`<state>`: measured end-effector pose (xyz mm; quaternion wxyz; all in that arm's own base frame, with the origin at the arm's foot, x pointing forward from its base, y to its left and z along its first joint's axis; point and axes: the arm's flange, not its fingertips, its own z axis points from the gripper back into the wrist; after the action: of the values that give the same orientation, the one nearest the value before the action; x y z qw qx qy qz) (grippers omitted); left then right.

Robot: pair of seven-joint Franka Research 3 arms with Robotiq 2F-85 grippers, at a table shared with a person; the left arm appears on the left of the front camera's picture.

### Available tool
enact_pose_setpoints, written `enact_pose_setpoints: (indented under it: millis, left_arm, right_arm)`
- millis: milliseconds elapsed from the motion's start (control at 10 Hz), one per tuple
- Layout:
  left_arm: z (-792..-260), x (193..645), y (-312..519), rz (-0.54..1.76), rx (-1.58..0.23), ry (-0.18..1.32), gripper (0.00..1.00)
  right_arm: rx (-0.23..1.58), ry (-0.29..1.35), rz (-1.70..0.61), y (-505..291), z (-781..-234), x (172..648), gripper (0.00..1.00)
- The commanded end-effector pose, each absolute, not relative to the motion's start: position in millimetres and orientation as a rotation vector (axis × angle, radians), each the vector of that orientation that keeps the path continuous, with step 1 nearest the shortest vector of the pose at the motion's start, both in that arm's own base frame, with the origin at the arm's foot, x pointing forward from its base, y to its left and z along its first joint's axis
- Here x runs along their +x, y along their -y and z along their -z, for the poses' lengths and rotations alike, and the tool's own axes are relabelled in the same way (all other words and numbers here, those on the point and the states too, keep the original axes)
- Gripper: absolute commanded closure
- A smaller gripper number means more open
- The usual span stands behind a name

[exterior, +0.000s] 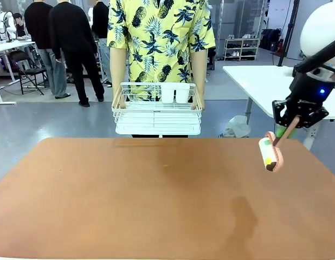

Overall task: Clean the table.
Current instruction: Clean the table with the Lint Roller when the human lifts the Dish drying rack.

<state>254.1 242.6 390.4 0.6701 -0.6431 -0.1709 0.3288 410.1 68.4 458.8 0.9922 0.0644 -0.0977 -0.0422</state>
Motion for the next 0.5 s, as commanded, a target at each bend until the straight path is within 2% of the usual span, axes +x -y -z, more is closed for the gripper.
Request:
enact_pose_setpoints:
  millis: [0, 400]
  left_arm:
    - [-390.3, 250.1, -244.5, -0.713, -1.451, 0.389, 0.0]
    - [-390.3, 250.1, -244.5, -0.713, -1.451, 0.389, 0.0]
  right_arm:
    - [0.137, 0.208, 0.073, -76.2, -465.6, 409.2, 0.79]
    - [0.137, 0.208, 0.073, -76.2, -465.6, 409.2, 0.79]
